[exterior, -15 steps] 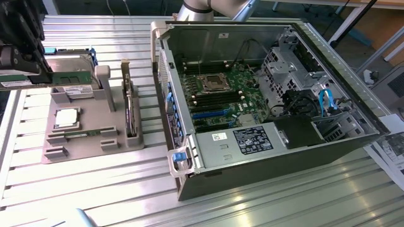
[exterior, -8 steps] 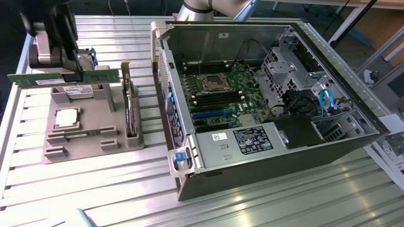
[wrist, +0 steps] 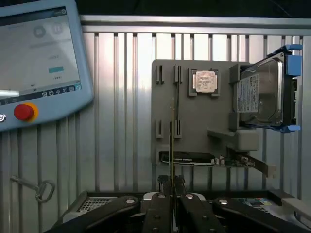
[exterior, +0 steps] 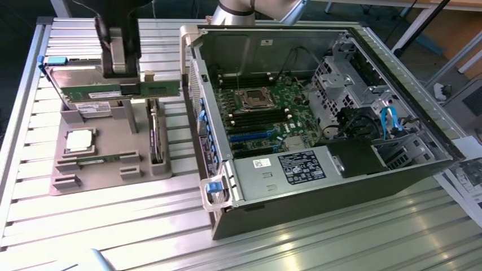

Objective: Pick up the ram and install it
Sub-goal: 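Pick up the ram and move it above insertion slot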

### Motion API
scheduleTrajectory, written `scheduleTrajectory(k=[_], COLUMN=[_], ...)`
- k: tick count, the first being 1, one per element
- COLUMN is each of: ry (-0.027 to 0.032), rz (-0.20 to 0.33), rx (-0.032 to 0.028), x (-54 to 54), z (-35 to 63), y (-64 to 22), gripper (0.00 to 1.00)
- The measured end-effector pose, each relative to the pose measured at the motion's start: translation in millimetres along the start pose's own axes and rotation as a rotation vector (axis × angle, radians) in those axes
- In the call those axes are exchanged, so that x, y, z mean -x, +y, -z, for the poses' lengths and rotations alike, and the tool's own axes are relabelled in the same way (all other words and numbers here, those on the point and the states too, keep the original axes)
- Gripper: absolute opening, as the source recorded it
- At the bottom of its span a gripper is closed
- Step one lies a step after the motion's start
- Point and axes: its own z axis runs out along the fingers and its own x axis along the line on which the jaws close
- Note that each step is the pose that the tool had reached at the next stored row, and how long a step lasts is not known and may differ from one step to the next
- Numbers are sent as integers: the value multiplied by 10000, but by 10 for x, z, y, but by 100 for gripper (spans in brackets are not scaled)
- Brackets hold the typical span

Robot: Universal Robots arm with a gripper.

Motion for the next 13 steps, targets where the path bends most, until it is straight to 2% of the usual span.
scheduleTrajectory(k=[3, 7, 11, 13], ry=[1, 0, 0, 0], rz=[0, 0, 0, 0], rx=[1, 0, 0, 0], x=[0, -1, -1, -1], z=[3, 9, 14, 16], y=[-144, -461, -637, -754], gripper=[13, 13, 13, 13])
